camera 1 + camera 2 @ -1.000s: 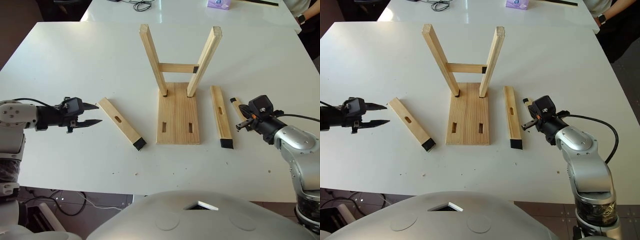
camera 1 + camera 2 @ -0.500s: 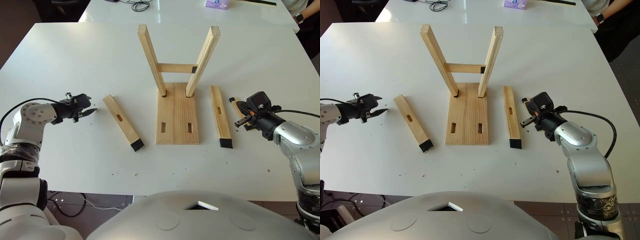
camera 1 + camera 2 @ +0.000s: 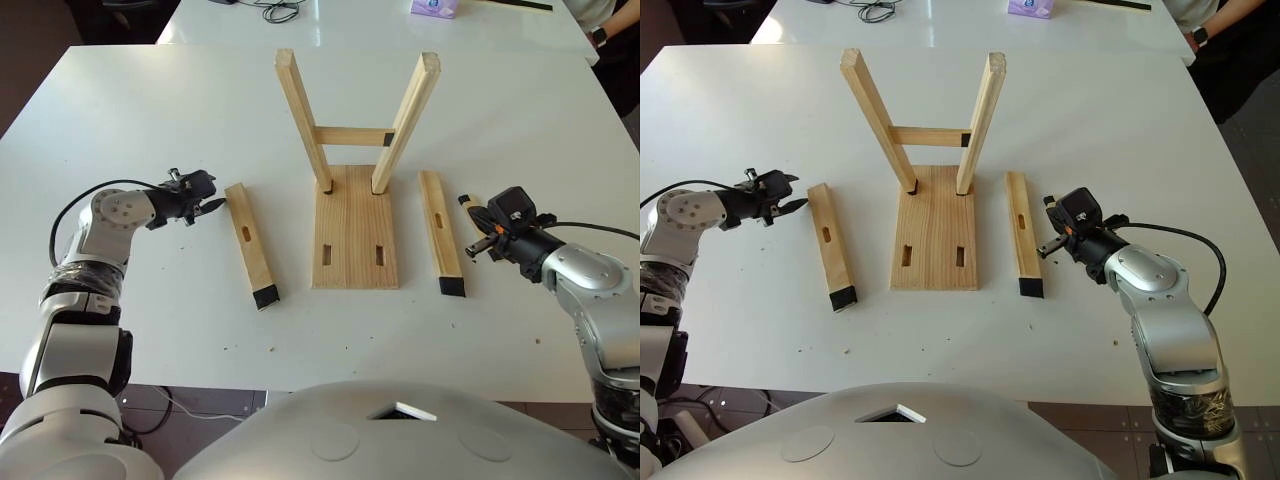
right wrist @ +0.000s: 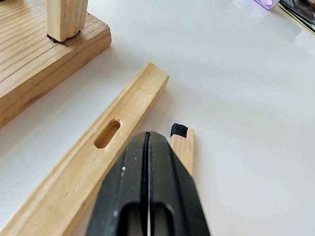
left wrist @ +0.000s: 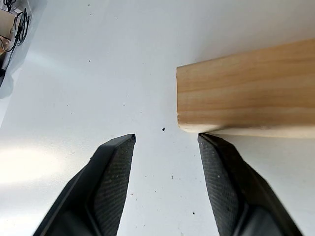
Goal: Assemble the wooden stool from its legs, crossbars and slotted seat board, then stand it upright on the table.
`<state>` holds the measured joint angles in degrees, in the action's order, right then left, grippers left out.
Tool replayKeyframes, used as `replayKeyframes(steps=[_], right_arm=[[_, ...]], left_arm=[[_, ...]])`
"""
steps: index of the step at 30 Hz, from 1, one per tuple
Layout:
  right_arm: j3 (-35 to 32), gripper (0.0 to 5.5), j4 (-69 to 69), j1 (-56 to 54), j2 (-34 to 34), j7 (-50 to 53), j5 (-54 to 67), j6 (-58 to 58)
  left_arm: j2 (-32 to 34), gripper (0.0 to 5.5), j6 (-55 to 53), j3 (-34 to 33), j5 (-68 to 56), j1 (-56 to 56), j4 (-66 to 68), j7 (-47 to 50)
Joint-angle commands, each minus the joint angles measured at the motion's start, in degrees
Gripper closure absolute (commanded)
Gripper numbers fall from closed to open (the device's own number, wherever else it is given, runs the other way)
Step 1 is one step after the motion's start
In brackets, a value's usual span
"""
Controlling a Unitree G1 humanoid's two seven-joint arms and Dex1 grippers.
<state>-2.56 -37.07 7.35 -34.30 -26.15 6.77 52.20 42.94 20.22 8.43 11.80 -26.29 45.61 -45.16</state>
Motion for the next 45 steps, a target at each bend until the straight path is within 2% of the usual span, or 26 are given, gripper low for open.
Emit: replayKeyframes(steps=[1, 6, 10, 20, 28, 38, 45], right_arm=[[-1.37, 5.5, 2.15, -0.6, -1.3, 1.13, -1.04, -0.05], [-2.94, 5.5, 3.87, -0.15, -0.96, 2.24, -0.83, 0.93], [-4.76, 5.5, 7.06, -0.37, -0.47, 3.26, -0.72, 0.65], [-8.1, 4.01, 9.95, -0.25, 2.68, 3.18, 3.14, 2.38], [-8.39, 2.9, 9.12, -0.88, 2.03, 2.05, 5.96, 4.17], [-4.58, 2.9, 14.8, 2.83, -0.48, -1.67, 5.36, 0.24], [-5.27, 2.9, 15.77, 4.02, -0.65, -1.37, 5.31, -3.48]], left_arm=[[-2.06, 3.13, -0.84, 0.99, 0.84, -2.33, 1.12, 0.85], [-5.12, 3.13, -2.12, 0.35, -0.73, -2.43, -1.19, 1.28], [-4.25, 3.13, -3.8, -2.03, -2.9, 1.56, -5.72, 1.61], [-1.94, 3.11, -8.91, -6.17, -5.72, 6.36, -13.42, 2.16], [-2.12, 3.11, -14.44, -7.89, -8.8, 9.88, -21.82, 1.49], [-2.79, 3.11, -25.4, -9.57, -13.72, 13.61, -36.01, 1.01], [-2.67, 3.11, -28.2, -9.42, -15.06, 12.1, -37.32, 0.53]])
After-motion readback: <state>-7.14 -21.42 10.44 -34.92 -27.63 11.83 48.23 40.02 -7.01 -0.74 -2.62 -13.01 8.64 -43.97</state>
